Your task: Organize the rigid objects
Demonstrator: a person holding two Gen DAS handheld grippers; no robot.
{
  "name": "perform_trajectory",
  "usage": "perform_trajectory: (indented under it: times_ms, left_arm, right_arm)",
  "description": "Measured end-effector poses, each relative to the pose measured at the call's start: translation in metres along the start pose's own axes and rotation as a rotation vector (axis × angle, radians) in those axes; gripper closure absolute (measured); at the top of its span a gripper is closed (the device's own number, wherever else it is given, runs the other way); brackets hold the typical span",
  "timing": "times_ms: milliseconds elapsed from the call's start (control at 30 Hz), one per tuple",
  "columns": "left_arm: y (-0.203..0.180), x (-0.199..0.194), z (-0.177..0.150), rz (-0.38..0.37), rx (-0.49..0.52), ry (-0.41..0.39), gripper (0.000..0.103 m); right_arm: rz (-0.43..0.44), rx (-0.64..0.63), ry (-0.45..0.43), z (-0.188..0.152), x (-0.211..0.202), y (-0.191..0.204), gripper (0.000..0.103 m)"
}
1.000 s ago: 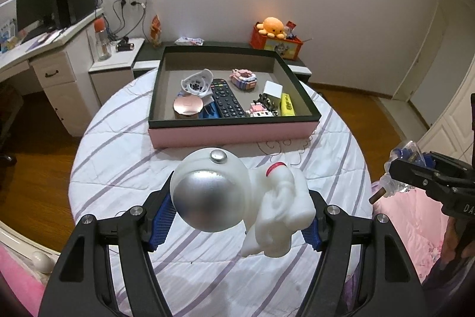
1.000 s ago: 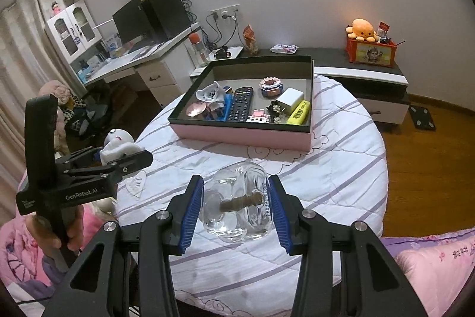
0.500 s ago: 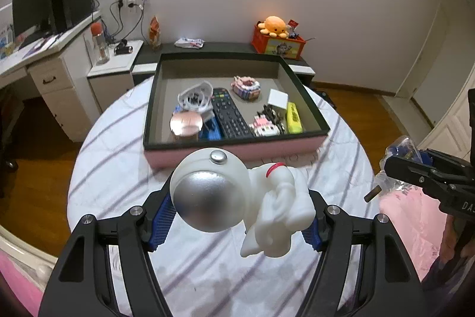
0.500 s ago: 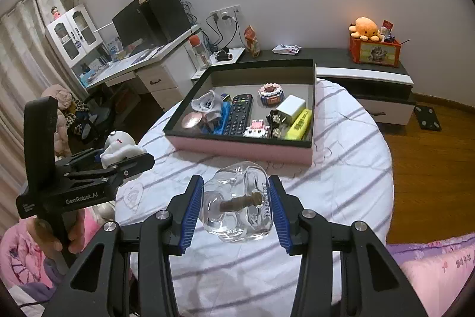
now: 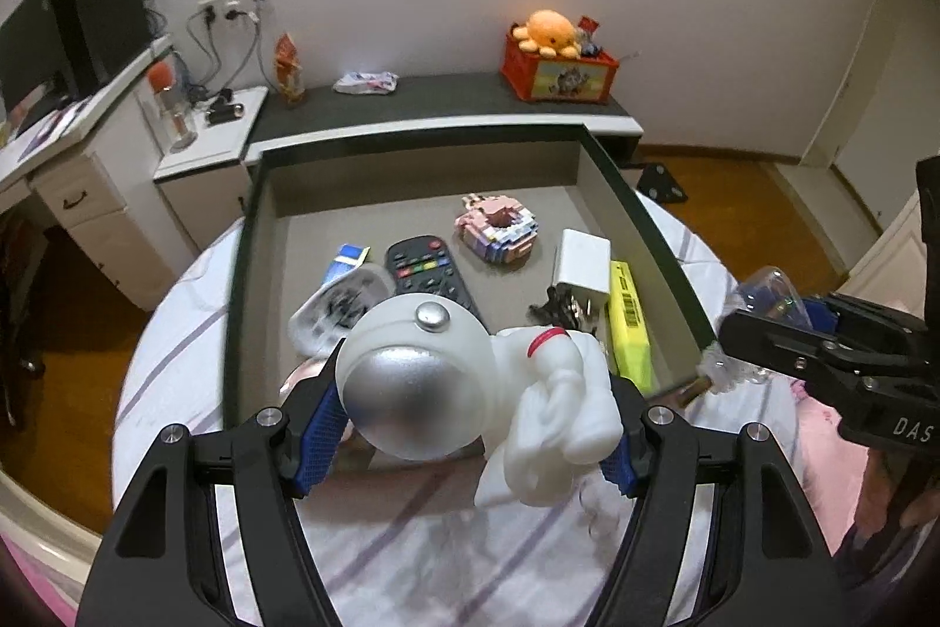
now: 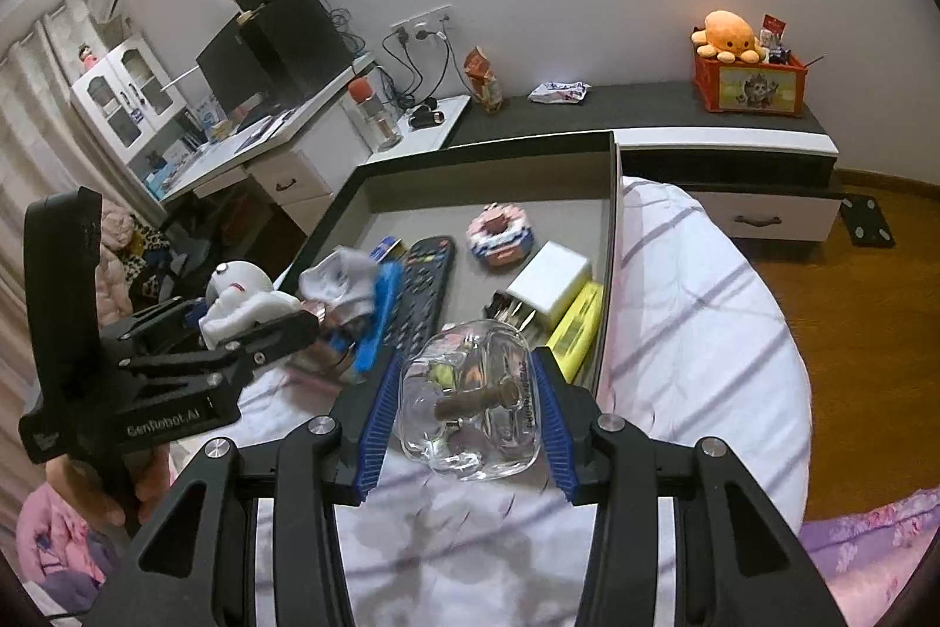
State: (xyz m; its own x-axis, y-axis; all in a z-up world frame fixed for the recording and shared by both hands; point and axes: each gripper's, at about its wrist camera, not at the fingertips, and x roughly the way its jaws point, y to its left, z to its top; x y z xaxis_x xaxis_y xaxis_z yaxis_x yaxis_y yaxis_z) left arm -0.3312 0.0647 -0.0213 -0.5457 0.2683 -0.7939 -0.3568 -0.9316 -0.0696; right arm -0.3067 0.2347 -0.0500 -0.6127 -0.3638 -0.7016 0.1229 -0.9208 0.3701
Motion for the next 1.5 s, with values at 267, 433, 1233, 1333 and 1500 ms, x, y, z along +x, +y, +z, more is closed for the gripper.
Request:
perform_trajectory:
  times_ms: [267,433,1233,1333,1500]
  left_arm:
    - [0.000,0.049,0.009,0.008,-0.009,0.082,0.031]
    - [-0.002,0.055,0.008,0.009,-0.006,0.102,0.031]
    - [0.004,-0.006,-0.011,0.050,-0.105,0.031,0.002]
    - [-0.004,-0.030,-0.022,0.022,-0.078,-0.027,0.001]
    - [-0.006,-0.064,-0.041,0.003,-0.086,-0.109,0.001]
  right_arm:
    - [0.003,0.010,0.057,0.012,0.041,-0.020,0.057]
    - [0.017,0.007,0.061,0.012,0.045,-0.024,0.057]
    - [0.062,0.066,-0.022,-0.003,-0.028,-0.002,0.022]
    - [0.084,0.079,-0.042,-0.012,-0.043,0.005,0.020]
    - [0.027,0.066,-0.075,-0.037,-0.068,0.023,0.019]
